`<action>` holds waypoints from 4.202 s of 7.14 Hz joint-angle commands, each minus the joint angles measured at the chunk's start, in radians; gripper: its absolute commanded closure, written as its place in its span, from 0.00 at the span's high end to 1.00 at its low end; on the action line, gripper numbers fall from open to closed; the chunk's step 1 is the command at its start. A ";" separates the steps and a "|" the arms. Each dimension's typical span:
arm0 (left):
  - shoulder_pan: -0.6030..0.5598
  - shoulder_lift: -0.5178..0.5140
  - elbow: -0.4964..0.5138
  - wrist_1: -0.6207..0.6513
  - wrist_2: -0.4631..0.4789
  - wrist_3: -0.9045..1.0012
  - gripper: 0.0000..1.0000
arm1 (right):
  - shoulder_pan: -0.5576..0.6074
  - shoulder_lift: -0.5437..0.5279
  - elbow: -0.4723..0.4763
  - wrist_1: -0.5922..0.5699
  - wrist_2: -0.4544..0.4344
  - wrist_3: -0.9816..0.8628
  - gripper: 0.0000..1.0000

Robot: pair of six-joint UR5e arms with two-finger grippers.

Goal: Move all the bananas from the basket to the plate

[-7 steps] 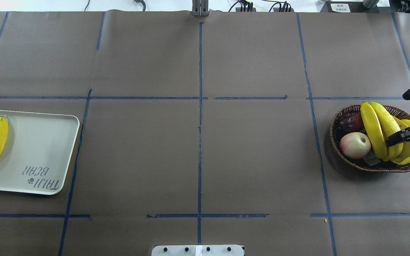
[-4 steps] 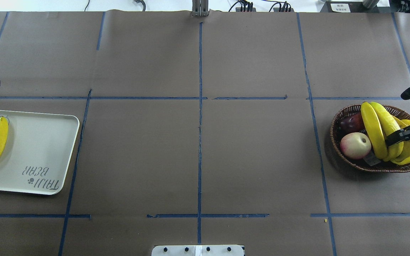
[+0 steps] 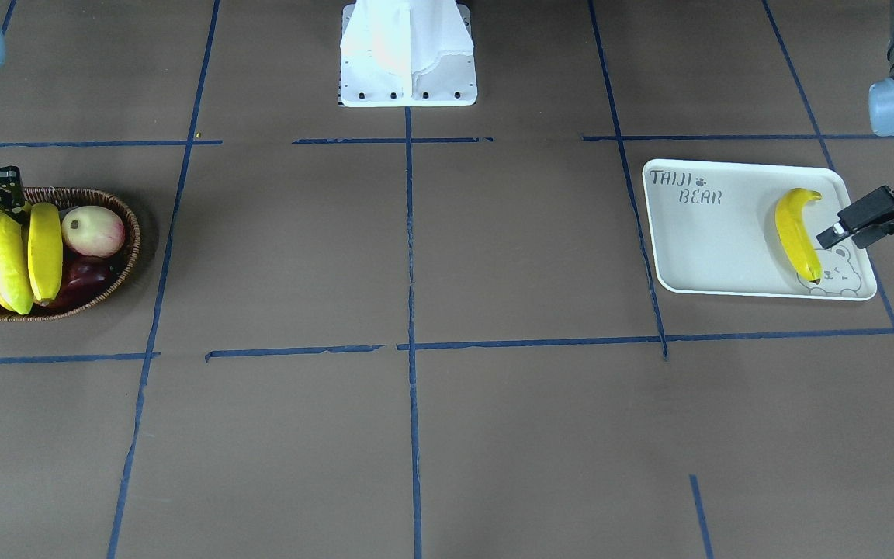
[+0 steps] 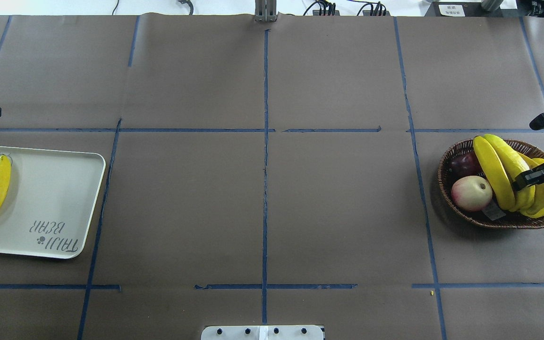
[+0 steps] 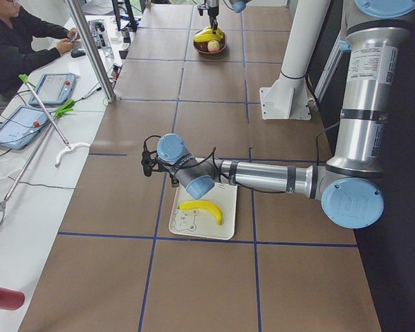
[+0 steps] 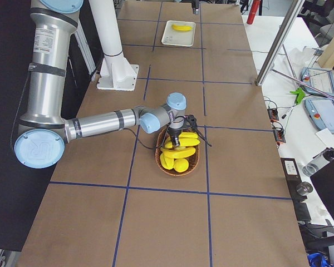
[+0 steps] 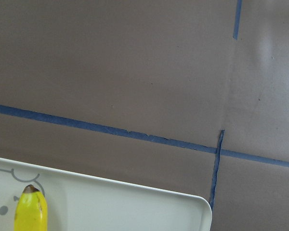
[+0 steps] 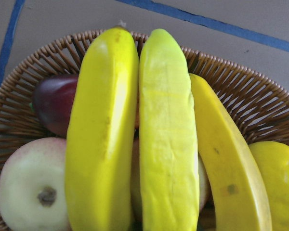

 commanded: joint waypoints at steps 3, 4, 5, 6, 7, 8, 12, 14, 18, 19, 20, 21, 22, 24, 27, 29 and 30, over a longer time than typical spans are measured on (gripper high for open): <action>0.000 -0.004 0.006 -0.002 -0.001 -0.002 1.00 | 0.148 -0.058 0.175 -0.011 0.054 -0.001 0.01; 0.000 -0.006 0.006 -0.002 -0.003 -0.003 1.00 | 0.213 -0.041 0.192 -0.017 0.178 0.005 0.01; 0.002 -0.007 0.006 0.000 -0.003 -0.005 1.00 | 0.215 0.014 0.183 -0.021 0.232 0.021 0.01; 0.004 -0.013 0.006 0.001 -0.003 -0.008 1.00 | 0.207 0.113 0.150 -0.053 0.261 0.149 0.01; 0.014 -0.032 0.003 0.003 -0.003 -0.006 1.00 | 0.131 0.255 0.113 -0.045 0.292 0.389 0.02; 0.049 -0.049 0.003 -0.002 0.014 -0.005 0.99 | 0.029 0.349 0.107 -0.038 0.261 0.569 0.03; 0.289 -0.288 -0.014 -0.173 0.214 -0.689 0.96 | -0.294 0.640 0.108 -0.025 -0.113 0.967 0.03; 0.415 -0.403 -0.058 -0.230 0.311 -0.973 0.96 | -0.437 0.632 0.072 0.247 -0.267 1.128 0.03; 0.562 -0.562 -0.069 -0.230 0.395 -1.066 0.96 | -0.528 0.641 0.038 0.321 -0.332 1.124 0.03; 0.583 -0.578 -0.069 -0.229 0.424 -1.066 0.96 | -0.528 0.643 0.038 0.321 -0.332 1.126 0.03; 0.618 -0.579 -0.067 -0.227 0.488 -1.062 0.96 | -0.528 0.645 0.039 0.321 -0.332 1.126 0.03; 0.648 -0.580 -0.067 -0.226 0.514 -1.057 0.96 | -0.529 0.646 0.038 0.321 -0.332 1.126 0.03; 0.665 -0.580 -0.061 -0.227 0.516 -1.055 0.92 | -0.529 0.646 0.039 0.321 -0.332 1.126 0.03; 0.671 -0.573 -0.061 -0.227 0.524 -1.045 0.16 | -0.529 0.645 0.038 0.319 -0.330 1.124 0.03; 0.666 -0.546 -0.067 -0.224 0.519 -0.946 0.00 | -0.529 0.646 0.039 0.319 -0.329 1.106 0.99; 0.646 -0.543 -0.066 -0.211 0.516 -0.946 0.00 | -0.528 0.645 0.050 0.321 -0.326 1.115 1.00; 0.601 -0.512 -0.061 -0.200 0.490 -0.945 0.00 | -0.519 0.637 0.071 0.319 -0.320 1.115 1.00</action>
